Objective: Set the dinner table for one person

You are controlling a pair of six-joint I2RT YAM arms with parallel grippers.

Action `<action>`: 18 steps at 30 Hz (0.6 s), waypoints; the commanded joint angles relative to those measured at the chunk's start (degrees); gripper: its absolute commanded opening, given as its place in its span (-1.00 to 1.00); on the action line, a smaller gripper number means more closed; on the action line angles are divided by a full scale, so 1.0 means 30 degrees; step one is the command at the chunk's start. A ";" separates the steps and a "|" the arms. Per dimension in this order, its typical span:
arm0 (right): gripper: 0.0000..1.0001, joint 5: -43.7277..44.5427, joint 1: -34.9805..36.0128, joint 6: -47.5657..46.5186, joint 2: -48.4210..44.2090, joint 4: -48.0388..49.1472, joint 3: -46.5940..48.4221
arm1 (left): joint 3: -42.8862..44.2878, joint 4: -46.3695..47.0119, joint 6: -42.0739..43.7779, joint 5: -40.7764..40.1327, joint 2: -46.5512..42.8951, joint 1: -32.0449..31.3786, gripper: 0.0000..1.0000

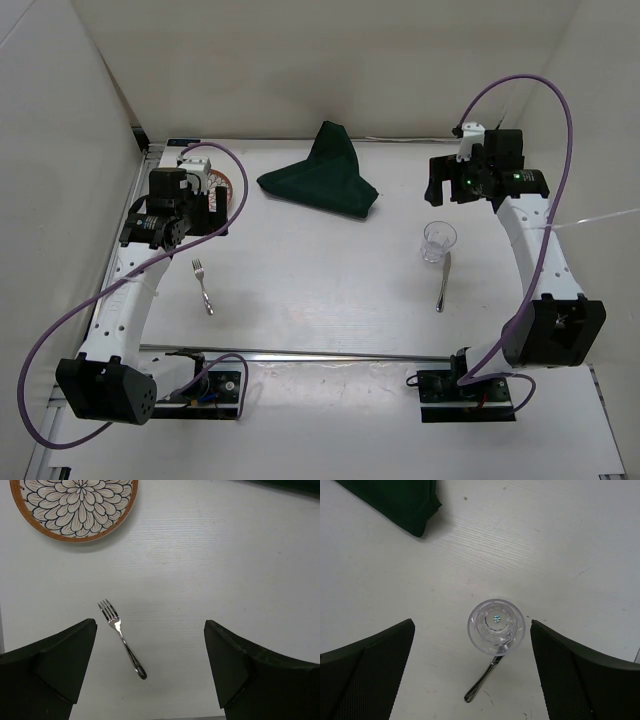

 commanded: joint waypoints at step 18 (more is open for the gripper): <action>1.00 -0.0034 0.4402 -0.2401 0.3600 0.1023 0.1250 | 0.2218 -0.1971 0.1453 -0.4338 -0.0561 -0.0747 1.00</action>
